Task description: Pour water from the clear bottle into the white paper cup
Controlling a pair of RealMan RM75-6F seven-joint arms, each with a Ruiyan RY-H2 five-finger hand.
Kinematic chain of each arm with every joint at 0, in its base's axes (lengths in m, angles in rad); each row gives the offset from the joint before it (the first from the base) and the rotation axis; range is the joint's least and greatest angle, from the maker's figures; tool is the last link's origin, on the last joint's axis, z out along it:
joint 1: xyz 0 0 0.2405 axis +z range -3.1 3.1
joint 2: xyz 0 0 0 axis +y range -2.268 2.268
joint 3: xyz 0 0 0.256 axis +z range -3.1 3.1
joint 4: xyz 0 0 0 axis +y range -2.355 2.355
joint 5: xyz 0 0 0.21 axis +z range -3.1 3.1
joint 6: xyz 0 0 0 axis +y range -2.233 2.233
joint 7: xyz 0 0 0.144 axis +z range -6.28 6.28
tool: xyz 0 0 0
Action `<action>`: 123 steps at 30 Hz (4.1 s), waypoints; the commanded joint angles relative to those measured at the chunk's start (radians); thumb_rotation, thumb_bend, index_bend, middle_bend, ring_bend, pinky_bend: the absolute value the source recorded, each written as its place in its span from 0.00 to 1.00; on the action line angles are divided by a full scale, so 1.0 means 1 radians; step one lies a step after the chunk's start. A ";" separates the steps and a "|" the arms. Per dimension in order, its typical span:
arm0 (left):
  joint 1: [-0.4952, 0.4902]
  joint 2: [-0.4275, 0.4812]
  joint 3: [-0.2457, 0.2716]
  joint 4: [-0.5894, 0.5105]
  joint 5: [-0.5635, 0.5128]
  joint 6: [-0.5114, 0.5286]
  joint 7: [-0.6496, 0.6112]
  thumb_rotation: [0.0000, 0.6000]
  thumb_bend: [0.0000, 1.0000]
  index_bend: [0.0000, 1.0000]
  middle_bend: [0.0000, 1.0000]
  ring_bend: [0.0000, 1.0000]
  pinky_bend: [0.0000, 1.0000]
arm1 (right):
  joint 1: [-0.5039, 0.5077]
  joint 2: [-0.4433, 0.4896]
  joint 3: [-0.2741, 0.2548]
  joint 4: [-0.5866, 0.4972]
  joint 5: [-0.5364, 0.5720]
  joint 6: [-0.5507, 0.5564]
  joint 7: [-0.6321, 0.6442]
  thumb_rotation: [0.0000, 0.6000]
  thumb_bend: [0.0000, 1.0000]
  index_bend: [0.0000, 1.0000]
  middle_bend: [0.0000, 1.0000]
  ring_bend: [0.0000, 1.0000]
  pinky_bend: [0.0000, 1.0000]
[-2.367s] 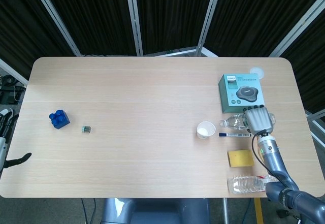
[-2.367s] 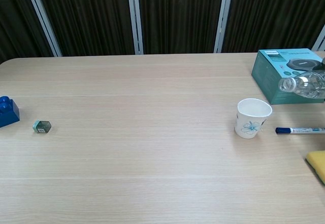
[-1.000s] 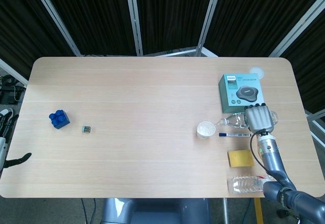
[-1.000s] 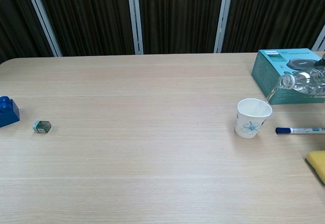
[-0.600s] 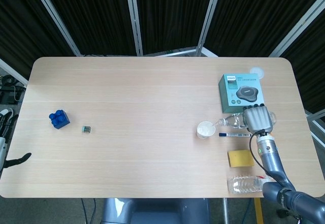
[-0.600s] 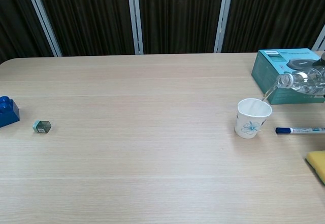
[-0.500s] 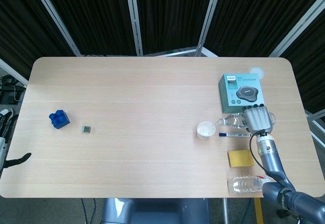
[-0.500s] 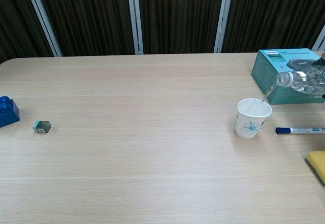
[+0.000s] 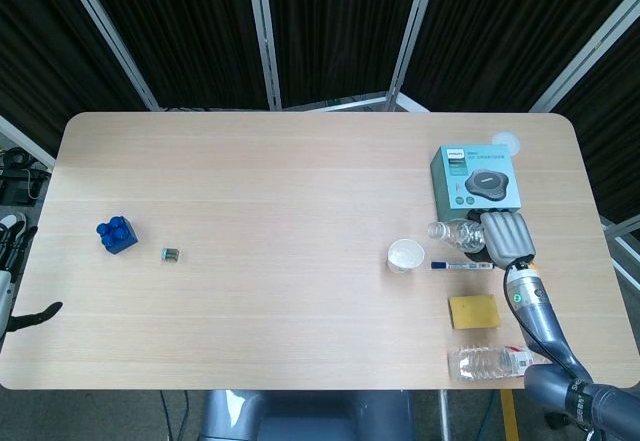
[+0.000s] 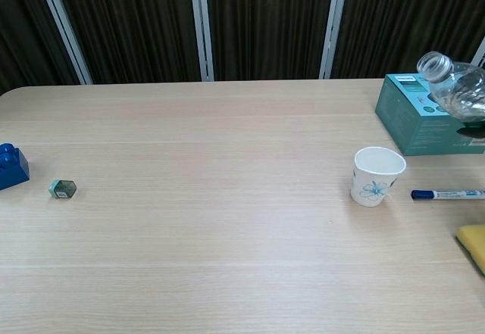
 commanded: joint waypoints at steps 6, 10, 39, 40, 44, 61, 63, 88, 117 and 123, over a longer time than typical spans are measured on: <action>-0.004 0.002 0.002 -0.001 -0.005 -0.012 -0.001 1.00 0.00 0.00 0.00 0.00 0.00 | -0.020 0.138 0.030 -0.164 -0.224 -0.074 0.554 1.00 0.56 0.50 0.60 0.52 0.50; -0.004 0.002 0.001 0.000 -0.009 -0.013 0.002 1.00 0.00 0.00 0.00 0.00 0.00 | -0.019 0.163 -0.001 -0.195 -0.342 -0.058 0.748 1.00 0.58 0.50 0.60 0.52 0.50; -0.027 -0.026 -0.006 0.023 -0.074 -0.061 0.049 1.00 0.00 0.00 0.00 0.00 0.00 | 0.131 -0.181 -0.154 -0.019 -0.528 -0.047 1.004 1.00 0.68 0.52 0.62 0.53 0.50; -0.027 -0.027 -0.007 0.024 -0.076 -0.062 0.051 1.00 0.00 0.00 0.00 0.00 0.00 | 0.132 -0.193 -0.158 -0.005 -0.531 -0.043 1.007 1.00 0.68 0.52 0.62 0.53 0.50; -0.032 -0.032 -0.008 0.027 -0.089 -0.071 0.059 1.00 0.00 0.00 0.00 0.00 0.00 | 0.136 -0.252 -0.178 0.069 -0.546 -0.018 1.005 1.00 0.68 0.52 0.62 0.53 0.50; -0.040 -0.041 -0.010 0.036 -0.115 -0.085 0.074 1.00 0.00 0.00 0.00 0.00 0.00 | 0.133 -0.401 -0.261 0.278 -0.578 0.078 1.044 1.00 0.67 0.51 0.61 0.52 0.50; -0.041 -0.041 -0.010 0.037 -0.117 -0.087 0.075 1.00 0.00 0.00 0.00 0.00 0.00 | 0.132 -0.409 -0.269 0.296 -0.580 0.087 1.049 1.00 0.66 0.51 0.61 0.52 0.50; -0.044 -0.039 -0.005 0.031 -0.120 -0.088 0.081 1.00 0.00 0.00 0.00 0.00 0.00 | 0.129 -0.408 -0.325 0.368 -0.584 0.153 1.097 1.00 0.00 0.15 0.30 0.21 0.26; -0.027 -0.008 0.019 -0.004 -0.035 -0.057 0.035 1.00 0.00 0.00 0.00 0.00 0.00 | 0.049 -0.108 -0.411 0.226 -0.650 0.330 0.991 1.00 0.00 0.00 0.00 0.00 0.00; -0.021 -0.001 0.024 -0.015 -0.013 -0.045 0.028 1.00 0.00 0.00 0.00 0.00 0.00 | 0.013 -0.051 -0.417 0.256 -0.666 0.403 0.943 1.00 0.00 0.00 0.00 0.00 0.00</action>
